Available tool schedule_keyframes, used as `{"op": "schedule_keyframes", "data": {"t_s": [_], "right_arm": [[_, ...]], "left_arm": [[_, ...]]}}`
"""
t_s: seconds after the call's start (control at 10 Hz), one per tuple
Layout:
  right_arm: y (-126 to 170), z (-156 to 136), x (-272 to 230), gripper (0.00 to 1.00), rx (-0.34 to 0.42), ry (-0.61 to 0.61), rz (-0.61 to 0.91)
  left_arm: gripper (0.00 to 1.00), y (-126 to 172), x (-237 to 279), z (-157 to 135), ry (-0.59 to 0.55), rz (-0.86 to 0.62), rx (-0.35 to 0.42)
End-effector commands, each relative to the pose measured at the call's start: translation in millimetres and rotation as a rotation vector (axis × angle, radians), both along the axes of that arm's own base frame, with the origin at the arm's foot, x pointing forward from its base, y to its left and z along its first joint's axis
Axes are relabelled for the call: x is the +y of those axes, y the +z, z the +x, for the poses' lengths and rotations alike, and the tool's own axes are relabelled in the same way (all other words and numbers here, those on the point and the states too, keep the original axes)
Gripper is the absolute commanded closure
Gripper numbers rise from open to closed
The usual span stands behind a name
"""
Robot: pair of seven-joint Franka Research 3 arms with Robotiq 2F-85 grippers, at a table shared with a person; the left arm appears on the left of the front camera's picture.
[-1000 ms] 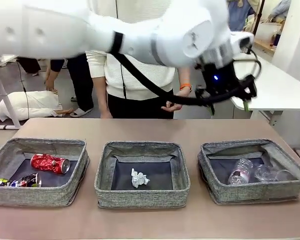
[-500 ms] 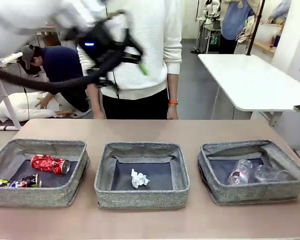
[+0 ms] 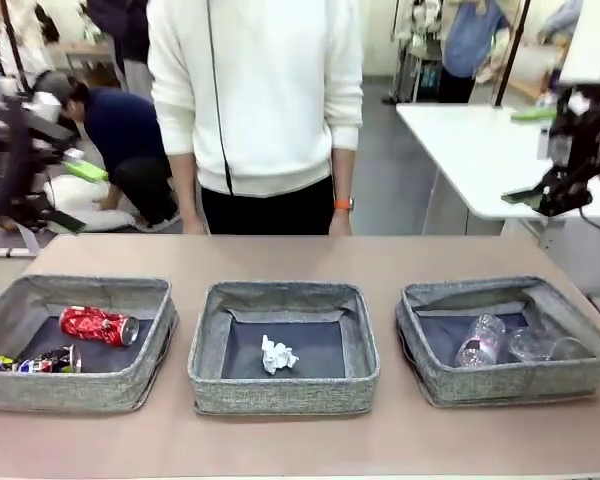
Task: Sort the waste into the appropriate baskets.
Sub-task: Place the picked waste into the Fabric basket indicated by the person.
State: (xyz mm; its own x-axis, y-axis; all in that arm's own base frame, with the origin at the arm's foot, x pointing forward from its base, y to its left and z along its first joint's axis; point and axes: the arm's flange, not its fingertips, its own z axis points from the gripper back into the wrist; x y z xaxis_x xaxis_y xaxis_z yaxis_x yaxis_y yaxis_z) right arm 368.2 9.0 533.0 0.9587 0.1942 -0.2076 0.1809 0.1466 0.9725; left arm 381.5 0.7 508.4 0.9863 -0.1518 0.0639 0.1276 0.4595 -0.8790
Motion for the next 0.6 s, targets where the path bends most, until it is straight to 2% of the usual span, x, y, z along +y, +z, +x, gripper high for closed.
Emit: {"op": "schedule_keyframes", "data": {"t_s": [0.0, 0.2, 0.4, 0.5], "right_arm": [[14, 13, 11, 0.00, 0.055, 0.017, -0.001], [21, 19, 16, 0.00, 0.062, -0.012, -0.006], [17, 25, 22, 0.00, 0.097, -0.061, -0.025], [13, 15, 10, 0.00, 0.054, 0.004, -0.014]], "left_arm": [[0.00, -32, 30, 22, -0.013, -0.141, 0.052], [0.00, -54, 63, 21, -0.001, -0.215, 0.071], [0.00, -54, 64, 28, -0.021, -0.229, 0.075], [0.00, -68, 70, 16, 0.005, -0.200, 0.083]]}}
